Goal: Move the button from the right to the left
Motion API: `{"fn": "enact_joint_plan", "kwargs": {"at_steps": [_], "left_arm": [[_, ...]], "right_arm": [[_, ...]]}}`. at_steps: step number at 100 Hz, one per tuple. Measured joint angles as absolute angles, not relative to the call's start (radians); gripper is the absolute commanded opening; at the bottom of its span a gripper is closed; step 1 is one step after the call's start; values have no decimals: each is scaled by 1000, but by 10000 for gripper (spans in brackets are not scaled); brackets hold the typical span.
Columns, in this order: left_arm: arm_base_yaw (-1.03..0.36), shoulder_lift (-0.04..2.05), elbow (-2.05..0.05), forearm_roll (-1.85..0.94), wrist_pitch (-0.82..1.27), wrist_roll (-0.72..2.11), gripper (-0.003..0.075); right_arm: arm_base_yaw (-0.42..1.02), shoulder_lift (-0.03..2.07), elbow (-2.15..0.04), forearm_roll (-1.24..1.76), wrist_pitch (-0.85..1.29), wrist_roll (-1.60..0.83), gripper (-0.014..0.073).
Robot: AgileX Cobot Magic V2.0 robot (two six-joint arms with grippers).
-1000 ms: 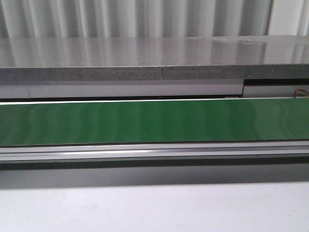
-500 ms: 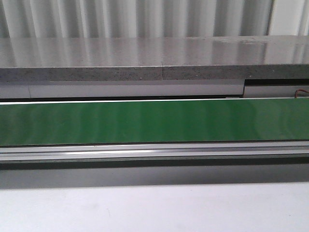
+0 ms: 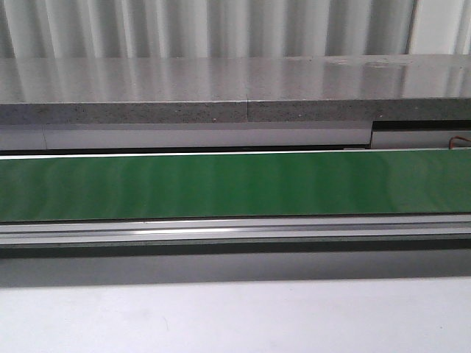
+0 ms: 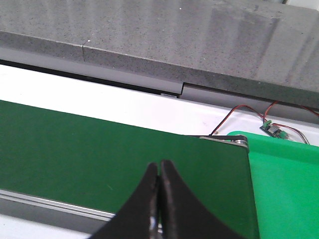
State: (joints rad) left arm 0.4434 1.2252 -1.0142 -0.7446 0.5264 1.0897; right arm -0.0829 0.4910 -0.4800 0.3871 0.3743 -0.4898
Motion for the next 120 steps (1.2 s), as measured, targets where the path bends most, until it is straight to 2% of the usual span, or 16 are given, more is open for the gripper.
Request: {"fn": "enact_joint_plan", "kwargs": {"at_steps": [35, 71, 78, 85, 103, 120], "left_arm": [[222, 911, -736, -808, 358, 1090, 494], [173, 634, -464, -965, 257, 1090, 477], [173, 576, -435, -983, 252, 1090, 421], [173, 528, -413, -991, 250, 1090, 323], [173, 453, -370, -1000, 248, 1090, -11], [173, 446, -366, -1002, 247, 1090, -20]], "right_arm": [[-83, 491, -480, 387, 374, -490, -68], [-83, 491, -480, 387, 374, -490, -68], [-83, 491, -480, 387, 374, -490, -68], [-83, 491, -480, 387, 374, -490, -68], [-83, 491, -480, 387, 374, -490, -68], [-83, 491, -480, 387, 374, -490, -68]]}}
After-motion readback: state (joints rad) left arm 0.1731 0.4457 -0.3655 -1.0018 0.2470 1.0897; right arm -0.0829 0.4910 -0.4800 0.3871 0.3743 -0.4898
